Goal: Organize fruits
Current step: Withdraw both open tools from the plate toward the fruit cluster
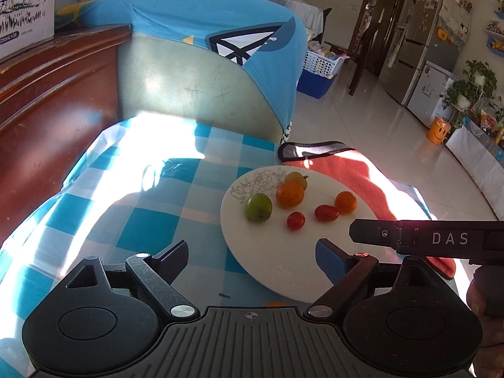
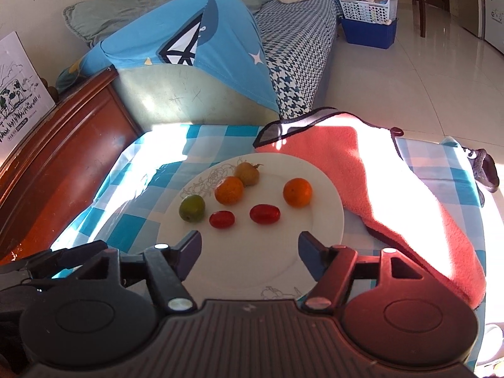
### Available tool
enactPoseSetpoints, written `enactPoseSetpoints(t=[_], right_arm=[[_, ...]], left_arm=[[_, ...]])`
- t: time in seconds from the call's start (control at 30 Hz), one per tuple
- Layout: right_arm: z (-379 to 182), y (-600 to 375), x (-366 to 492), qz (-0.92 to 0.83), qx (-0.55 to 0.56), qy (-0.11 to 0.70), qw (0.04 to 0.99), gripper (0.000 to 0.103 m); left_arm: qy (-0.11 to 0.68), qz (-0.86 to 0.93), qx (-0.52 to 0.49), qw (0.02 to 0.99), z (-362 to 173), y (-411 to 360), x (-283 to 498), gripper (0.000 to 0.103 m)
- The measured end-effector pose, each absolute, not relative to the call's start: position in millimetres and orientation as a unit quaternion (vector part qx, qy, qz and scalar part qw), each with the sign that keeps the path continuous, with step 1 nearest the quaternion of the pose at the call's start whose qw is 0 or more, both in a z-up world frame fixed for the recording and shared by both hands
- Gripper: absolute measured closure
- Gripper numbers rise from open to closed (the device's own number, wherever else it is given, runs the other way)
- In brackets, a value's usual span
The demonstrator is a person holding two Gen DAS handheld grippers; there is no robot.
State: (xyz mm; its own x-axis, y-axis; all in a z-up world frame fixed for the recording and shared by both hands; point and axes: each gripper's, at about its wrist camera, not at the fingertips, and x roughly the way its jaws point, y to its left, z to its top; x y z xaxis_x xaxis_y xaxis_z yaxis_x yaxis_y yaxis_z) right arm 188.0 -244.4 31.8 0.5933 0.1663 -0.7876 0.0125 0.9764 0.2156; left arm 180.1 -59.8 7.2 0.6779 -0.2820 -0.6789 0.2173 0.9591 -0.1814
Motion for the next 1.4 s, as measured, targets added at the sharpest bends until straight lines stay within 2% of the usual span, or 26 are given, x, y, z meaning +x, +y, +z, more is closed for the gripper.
enactPoseSetpoints(t=[0.17, 0.33, 0.53, 0.87, 1.4], right_arm=[[36.9, -242.5, 175.6, 0.041, 0.099, 0.441, 0.891, 0.027], [40.6, -239.4, 158.2, 0.037, 0.099, 0.443, 0.890, 0.026], [42.7, -227.7, 129.2, 0.039, 0.083, 0.446, 0.890, 0.019], [34.2, -214.1, 94.9, 0.045, 0.057, 0.462, 0.884, 0.019], [23.2, -212.9, 62.5, 0.041, 0.049, 0.482, 0.874, 0.020]], left_arm=[[0.384, -0.113, -0.019, 0.916, 12.2, -51.1, 167.1, 0.013], [0.409, -0.103, -0.005, 0.907, 8.8, -44.6, 153.2, 0.013], [0.425, -0.094, -0.010, 0.900, 2.7, -29.7, 129.8, 0.013], [0.410, -0.067, -0.011, 0.910, 0.4, -13.4, 90.1, 0.007], [0.458, -0.102, -0.023, 0.883, -16.9, -12.2, 56.0, 0.007]])
